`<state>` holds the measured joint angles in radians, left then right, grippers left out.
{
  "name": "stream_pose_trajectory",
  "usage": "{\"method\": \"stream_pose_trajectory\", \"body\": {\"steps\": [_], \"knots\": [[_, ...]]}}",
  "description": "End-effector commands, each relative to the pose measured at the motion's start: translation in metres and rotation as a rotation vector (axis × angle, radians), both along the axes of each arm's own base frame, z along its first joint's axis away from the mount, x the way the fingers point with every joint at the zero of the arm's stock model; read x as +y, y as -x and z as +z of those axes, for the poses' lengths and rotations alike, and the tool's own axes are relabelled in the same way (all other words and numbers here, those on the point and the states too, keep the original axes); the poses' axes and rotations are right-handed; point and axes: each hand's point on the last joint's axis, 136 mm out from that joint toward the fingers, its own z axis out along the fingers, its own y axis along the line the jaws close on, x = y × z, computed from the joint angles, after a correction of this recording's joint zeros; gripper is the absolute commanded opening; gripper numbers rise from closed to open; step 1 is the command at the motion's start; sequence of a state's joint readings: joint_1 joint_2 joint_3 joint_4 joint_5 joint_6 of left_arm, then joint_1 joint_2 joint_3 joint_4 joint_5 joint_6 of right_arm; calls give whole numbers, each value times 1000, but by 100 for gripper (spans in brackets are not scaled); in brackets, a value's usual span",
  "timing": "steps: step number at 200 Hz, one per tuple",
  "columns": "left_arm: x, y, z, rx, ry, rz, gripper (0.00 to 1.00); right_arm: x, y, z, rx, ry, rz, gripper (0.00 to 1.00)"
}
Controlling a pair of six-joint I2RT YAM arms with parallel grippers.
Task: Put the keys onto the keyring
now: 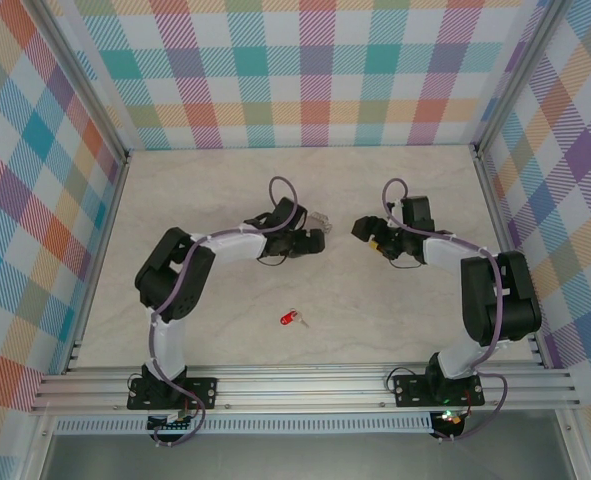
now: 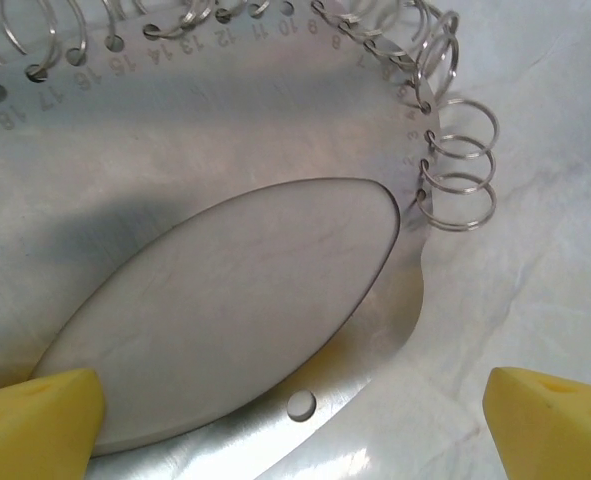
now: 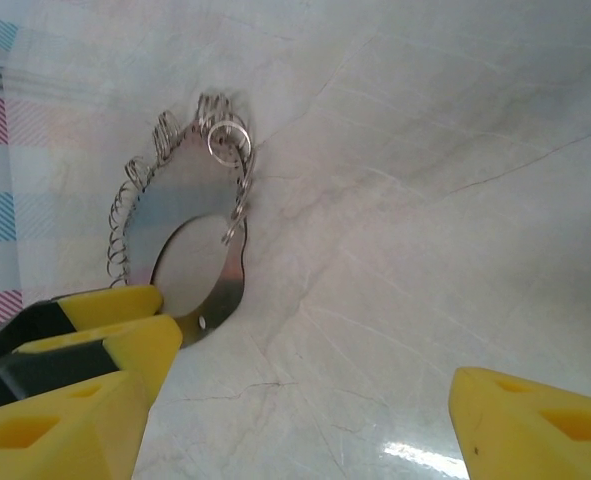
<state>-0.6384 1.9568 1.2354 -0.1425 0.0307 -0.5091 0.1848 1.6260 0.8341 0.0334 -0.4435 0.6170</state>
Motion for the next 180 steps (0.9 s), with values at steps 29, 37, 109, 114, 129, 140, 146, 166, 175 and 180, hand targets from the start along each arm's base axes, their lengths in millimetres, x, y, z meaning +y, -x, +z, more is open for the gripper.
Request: {"method": "stream_pose_trajectory", "body": {"steps": [29, 37, 109, 114, 129, 140, 146, 166, 175, 180], "knots": [[18, 23, 32, -18, 61, 62, 97, 38, 6, 17, -42, -18, 129, 76], [16, 21, 46, -40, 77, 55, 98, 46, 9, 16, -43, -12, 159, 75], [3, -5, 113, -160, 94, 14, 99, 95, 20, -10, 17, -13, 307, 65], [2, -6, 114, -164, 93, 14, 99, 98, 20, -11, 20, -12, 314, 65], [3, -9, 118, -174, 96, 21, 99, 104, 19, -18, 34, -7, 325, 65], [5, -11, 119, -179, 97, 27, 99, 107, 18, -22, 39, -5, 330, 65], [6, -12, 120, -182, 98, 30, 99, 109, 17, -23, 43, -6, 334, 64], [10, -14, 123, -190, 103, 40, 99, 114, 12, -27, 51, -5, 338, 64], [12, -14, 126, -196, 108, 46, 99, 117, 10, -27, 52, -8, 342, 64], [13, -14, 126, -199, 109, 50, 99, 119, 8, -27, 52, -8, 342, 64]]}}
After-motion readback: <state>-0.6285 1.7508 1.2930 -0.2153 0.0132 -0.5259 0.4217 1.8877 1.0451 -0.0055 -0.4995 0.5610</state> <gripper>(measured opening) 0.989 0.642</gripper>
